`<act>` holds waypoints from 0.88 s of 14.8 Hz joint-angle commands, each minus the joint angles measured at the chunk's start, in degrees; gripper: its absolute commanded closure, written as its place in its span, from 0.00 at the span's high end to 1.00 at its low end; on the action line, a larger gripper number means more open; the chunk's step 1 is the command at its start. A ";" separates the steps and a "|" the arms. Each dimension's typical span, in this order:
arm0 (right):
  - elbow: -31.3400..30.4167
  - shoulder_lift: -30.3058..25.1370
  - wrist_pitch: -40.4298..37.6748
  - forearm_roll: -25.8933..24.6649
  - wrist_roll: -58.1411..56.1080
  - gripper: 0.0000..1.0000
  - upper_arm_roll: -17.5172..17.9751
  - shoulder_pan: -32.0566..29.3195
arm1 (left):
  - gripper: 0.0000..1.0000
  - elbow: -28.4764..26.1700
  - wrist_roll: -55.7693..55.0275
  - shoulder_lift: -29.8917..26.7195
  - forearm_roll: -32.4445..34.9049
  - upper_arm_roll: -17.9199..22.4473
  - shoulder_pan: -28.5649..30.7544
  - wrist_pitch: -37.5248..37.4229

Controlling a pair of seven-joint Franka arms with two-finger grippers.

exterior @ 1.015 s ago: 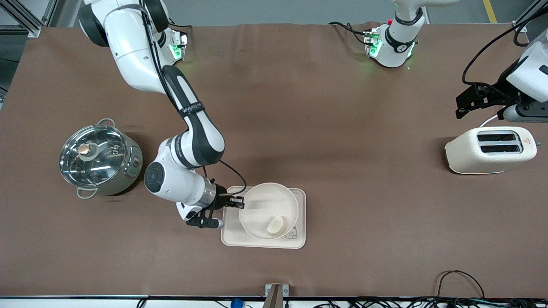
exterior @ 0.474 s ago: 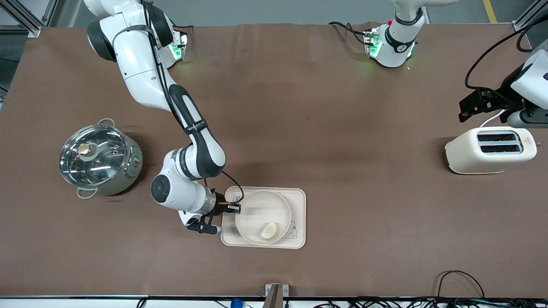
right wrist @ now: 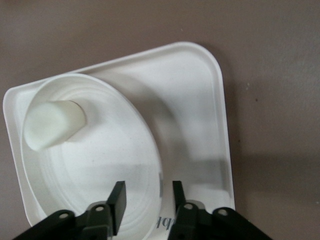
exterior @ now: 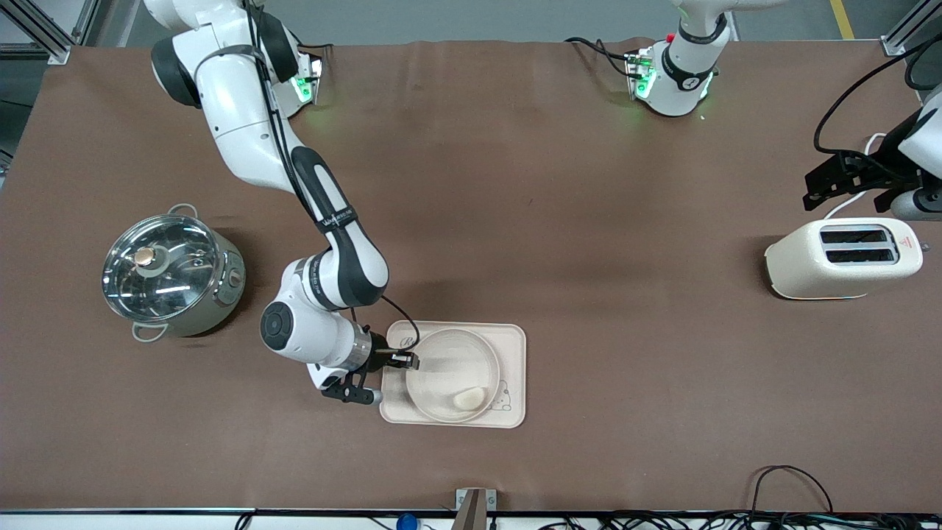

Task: Place bun in plate and plate on tray

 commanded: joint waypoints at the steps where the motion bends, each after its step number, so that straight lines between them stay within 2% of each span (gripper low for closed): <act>1: -0.32 -5.84 -7.78 -6.46 0.63 1.00 0.09 -1.57 | 1.00 0.56 0.88 0.04 -0.96 0.06 0.08 -0.40; 3: -0.14 -9.27 -14.12 -14.44 0.28 1.00 -0.69 -3.06 | 1.00 0.56 0.88 0.04 -0.96 0.06 0.00 -0.40; 4: -0.14 -13.20 -16.84 -19.88 0.36 1.00 -0.52 -3.07 | 1.00 0.56 0.88 0.04 -0.96 0.06 0.08 -0.31; 6: -1.02 -19.10 -21.24 -26.94 0.19 1.00 -0.61 -3.59 | 1.00 0.56 0.88 0.04 -0.96 0.06 0.00 -0.31; 9: -4.08 -28.24 -29.07 -28.90 -4.44 1.00 -0.61 -7.44 | 1.00 0.56 0.70 0.04 -1.04 0.06 0.00 -0.40; 13: -11.90 -39.32 -32.60 -28.90 -12.73 1.00 -0.52 -14.31 | 1.00 0.56 0.70 0.03 -1.04 0.06 0.00 -0.31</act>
